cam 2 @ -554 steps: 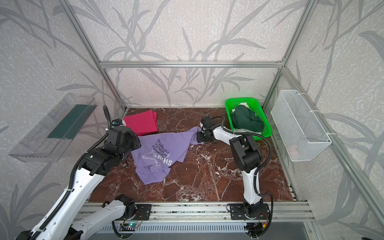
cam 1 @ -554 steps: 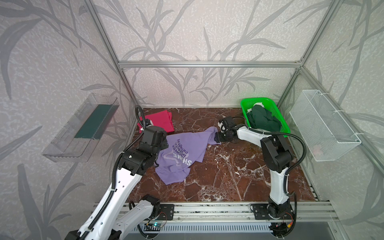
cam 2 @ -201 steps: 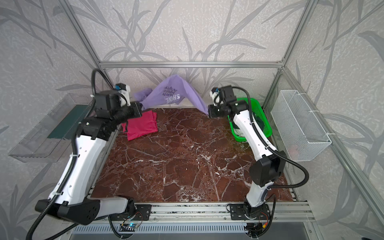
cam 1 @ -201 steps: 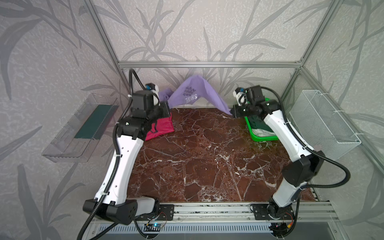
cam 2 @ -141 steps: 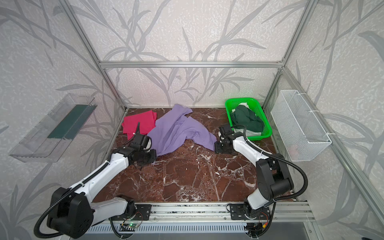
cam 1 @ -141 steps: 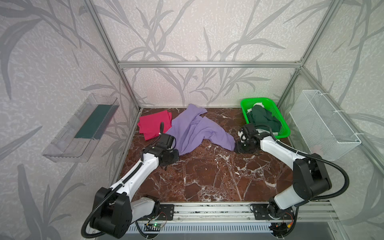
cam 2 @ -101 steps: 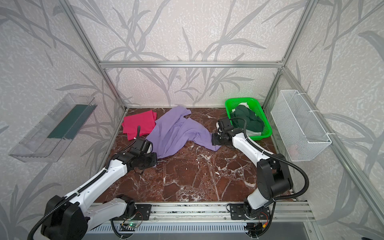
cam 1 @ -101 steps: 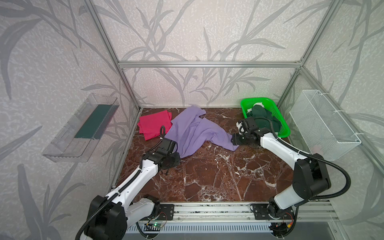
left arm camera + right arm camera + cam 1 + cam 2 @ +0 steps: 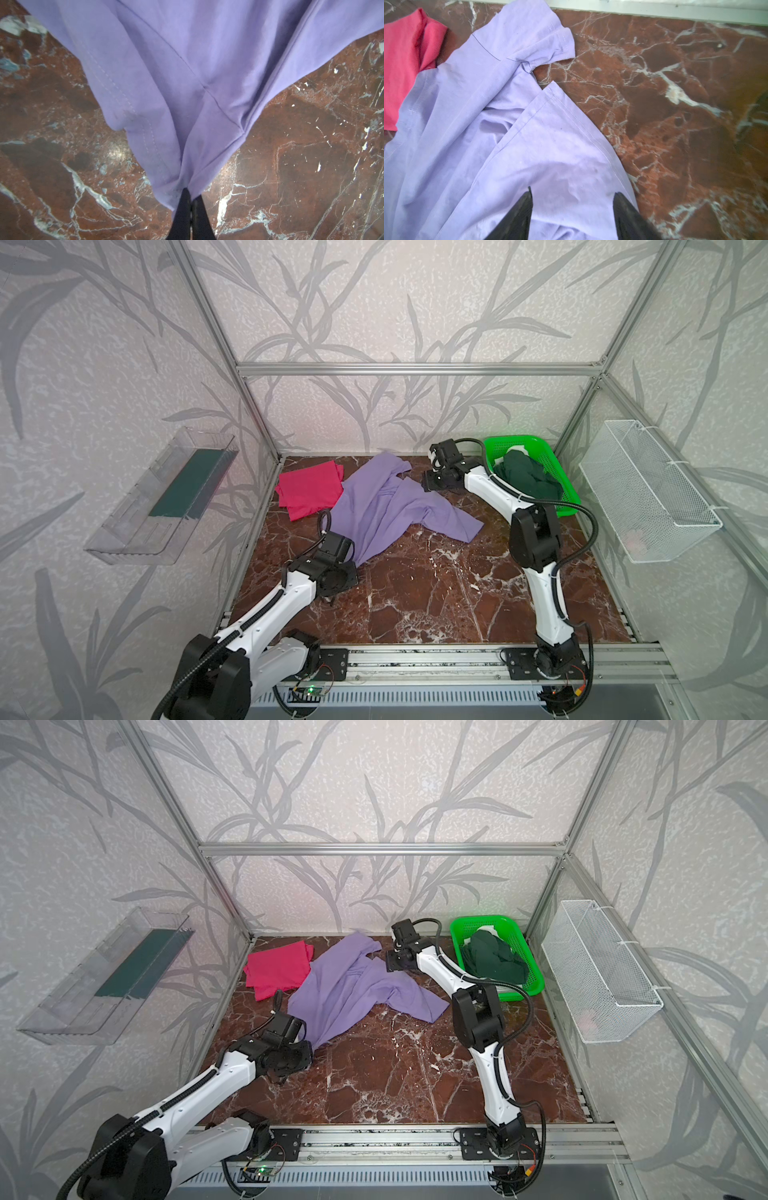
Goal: Fold and stack the t-shirts
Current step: 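Pull the near hem with the left gripper while the right gripper grasps the far hem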
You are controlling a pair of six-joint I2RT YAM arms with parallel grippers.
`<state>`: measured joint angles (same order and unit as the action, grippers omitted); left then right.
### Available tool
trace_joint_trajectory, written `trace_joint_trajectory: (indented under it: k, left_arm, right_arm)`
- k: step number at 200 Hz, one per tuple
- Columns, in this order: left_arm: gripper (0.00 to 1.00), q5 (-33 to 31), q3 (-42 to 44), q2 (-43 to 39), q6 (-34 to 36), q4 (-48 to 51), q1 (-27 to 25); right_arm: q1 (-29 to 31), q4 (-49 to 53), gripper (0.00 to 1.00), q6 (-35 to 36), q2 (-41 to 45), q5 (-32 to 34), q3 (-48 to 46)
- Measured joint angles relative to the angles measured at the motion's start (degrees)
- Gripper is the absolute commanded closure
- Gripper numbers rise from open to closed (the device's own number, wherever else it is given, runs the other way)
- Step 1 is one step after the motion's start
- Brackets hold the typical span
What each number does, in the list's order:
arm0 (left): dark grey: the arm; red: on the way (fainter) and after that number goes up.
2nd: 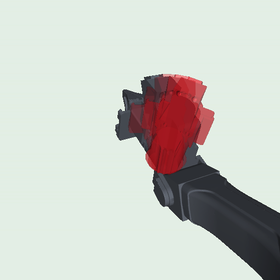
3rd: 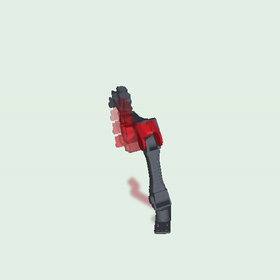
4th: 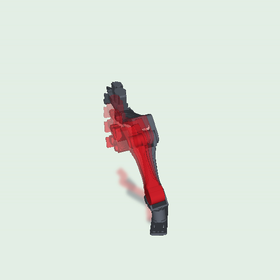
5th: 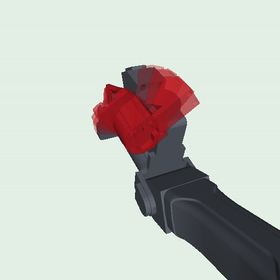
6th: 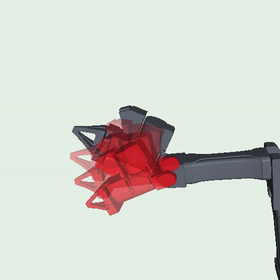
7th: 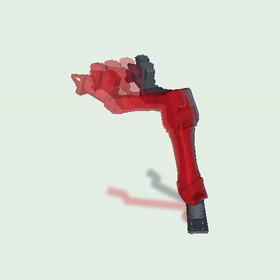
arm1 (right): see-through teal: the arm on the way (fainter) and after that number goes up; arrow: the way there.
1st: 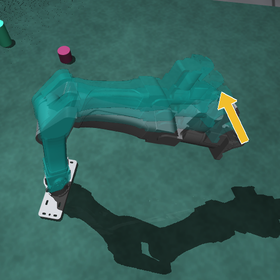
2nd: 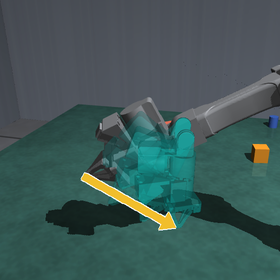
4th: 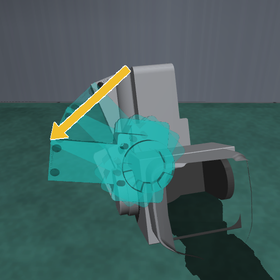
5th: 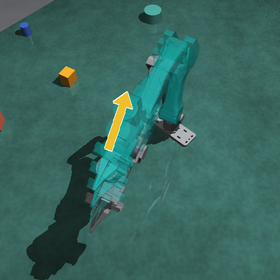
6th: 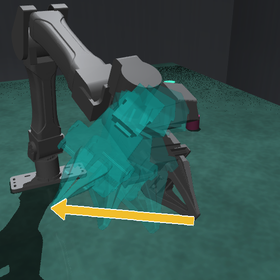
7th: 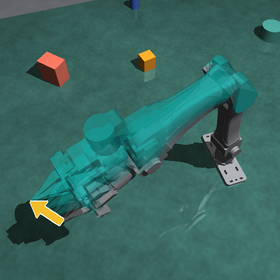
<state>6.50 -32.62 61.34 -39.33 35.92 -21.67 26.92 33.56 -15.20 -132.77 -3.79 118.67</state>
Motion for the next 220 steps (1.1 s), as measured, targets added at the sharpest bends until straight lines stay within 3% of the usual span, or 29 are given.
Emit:
trace_joint_trajectory:
  k: [45,91,185,193,206,214,220]
  left_arm:
    - [1.0,2.38,-0.22,7.76,-1.9,0.55,-8.61]
    - [1.0,2.43,0.57,4.94,-4.94,3.08,-11.28]
    - [1.0,4.33,2.75,4.79,-6.05,2.62,-15.72]
    - [1.0,4.37,3.1,4.63,-6.23,2.47,-15.72]
    - [1.0,4.44,3.43,4.61,-6.36,2.19,-15.72]
    - [1.0,4.48,3.43,4.61,-6.36,2.1,-15.74]
    - [1.0,4.48,3.45,4.63,-6.36,2.08,-15.74]
  right_arm:
    - [1.66,6.47,0.37,-1.07,-10.47,-0.63,14.08]
    - [4.22,12.94,0.45,-1.95,-19.89,0.48,28.17]
    - [5.99,13.4,0.44,-5.2,-24.63,0.35,31.34]
    - [5.99,13.27,0.48,-5.44,-24.76,0.35,31.36]
    - [5.99,13.11,0.64,-5.84,-24.85,0.33,31.39]
    - [5.99,13.11,0.79,-6.12,-24.94,0.37,31.39]
    - [5.99,13.14,0.83,-6.08,-25.05,0.33,31.41]
